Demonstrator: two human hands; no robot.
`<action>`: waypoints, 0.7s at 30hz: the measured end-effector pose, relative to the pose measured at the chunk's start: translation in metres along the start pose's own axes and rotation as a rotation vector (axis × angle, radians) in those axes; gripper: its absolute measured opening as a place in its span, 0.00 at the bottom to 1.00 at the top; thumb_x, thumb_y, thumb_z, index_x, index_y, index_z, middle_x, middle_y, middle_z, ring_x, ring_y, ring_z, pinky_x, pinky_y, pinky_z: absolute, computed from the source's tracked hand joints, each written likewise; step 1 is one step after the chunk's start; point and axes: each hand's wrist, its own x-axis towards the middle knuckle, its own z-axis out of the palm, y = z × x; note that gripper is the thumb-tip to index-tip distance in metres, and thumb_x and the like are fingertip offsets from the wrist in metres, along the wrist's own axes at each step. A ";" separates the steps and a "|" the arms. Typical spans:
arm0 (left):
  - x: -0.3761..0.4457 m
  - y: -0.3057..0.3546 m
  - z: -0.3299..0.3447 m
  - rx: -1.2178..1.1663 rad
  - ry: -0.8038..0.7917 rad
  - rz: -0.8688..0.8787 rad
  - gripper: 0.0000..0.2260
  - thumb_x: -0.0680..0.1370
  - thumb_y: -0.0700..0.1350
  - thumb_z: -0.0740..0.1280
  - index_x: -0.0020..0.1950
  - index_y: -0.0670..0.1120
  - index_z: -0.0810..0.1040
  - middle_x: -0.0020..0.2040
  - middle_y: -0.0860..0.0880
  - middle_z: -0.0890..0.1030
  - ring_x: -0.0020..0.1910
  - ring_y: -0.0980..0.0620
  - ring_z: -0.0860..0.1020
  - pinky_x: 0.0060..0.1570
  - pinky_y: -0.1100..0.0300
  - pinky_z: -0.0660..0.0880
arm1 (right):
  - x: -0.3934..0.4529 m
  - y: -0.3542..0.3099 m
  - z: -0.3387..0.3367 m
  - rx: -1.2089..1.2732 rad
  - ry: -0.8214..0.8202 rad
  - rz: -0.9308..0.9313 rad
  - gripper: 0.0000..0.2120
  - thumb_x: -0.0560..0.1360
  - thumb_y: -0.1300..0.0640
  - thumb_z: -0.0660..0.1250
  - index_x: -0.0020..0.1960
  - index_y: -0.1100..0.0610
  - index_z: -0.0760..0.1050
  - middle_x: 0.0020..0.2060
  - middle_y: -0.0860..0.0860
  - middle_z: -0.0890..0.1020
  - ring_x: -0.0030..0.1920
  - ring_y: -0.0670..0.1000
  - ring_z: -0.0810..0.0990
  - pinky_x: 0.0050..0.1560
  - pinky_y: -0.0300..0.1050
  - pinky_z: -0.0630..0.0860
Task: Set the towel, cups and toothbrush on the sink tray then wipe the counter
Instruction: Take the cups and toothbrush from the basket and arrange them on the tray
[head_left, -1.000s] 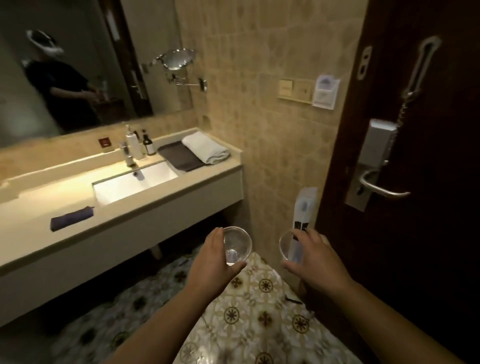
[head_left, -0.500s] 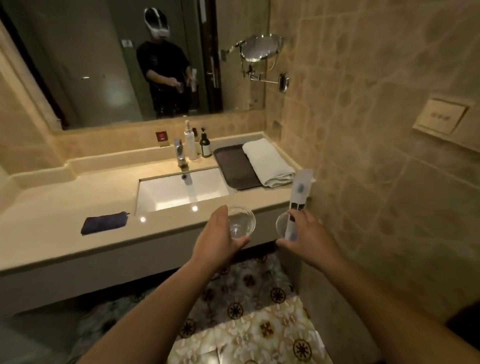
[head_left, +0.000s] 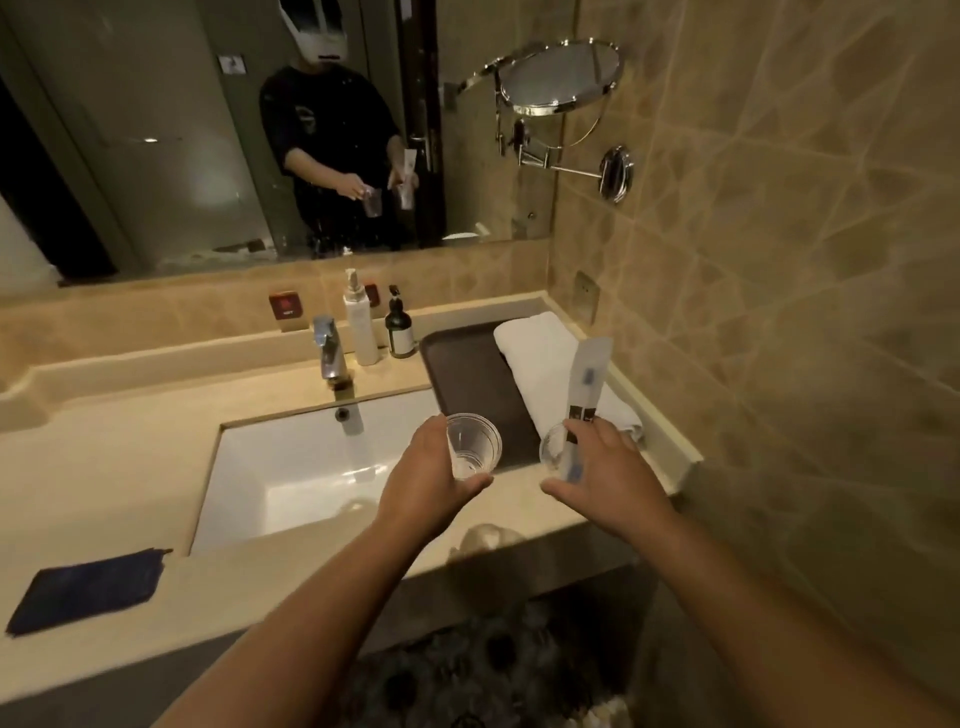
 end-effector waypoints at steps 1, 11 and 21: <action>0.021 -0.005 0.003 0.000 -0.004 -0.006 0.38 0.67 0.60 0.77 0.71 0.52 0.63 0.69 0.49 0.73 0.62 0.49 0.75 0.50 0.60 0.70 | 0.019 -0.001 0.004 -0.003 0.002 0.007 0.38 0.67 0.38 0.72 0.72 0.49 0.64 0.70 0.52 0.69 0.68 0.57 0.66 0.65 0.53 0.69; 0.187 -0.049 0.016 0.025 0.028 -0.030 0.38 0.67 0.59 0.78 0.70 0.53 0.63 0.68 0.49 0.74 0.61 0.48 0.76 0.47 0.63 0.69 | 0.198 -0.008 0.028 0.048 -0.016 -0.016 0.38 0.68 0.37 0.72 0.73 0.49 0.63 0.71 0.51 0.68 0.68 0.55 0.67 0.65 0.51 0.69; 0.322 -0.080 0.056 0.006 0.035 -0.216 0.37 0.67 0.57 0.78 0.71 0.51 0.66 0.68 0.48 0.74 0.63 0.47 0.75 0.52 0.58 0.72 | 0.372 0.012 0.061 0.112 -0.115 -0.152 0.37 0.69 0.42 0.74 0.73 0.51 0.64 0.71 0.53 0.67 0.69 0.57 0.66 0.65 0.53 0.68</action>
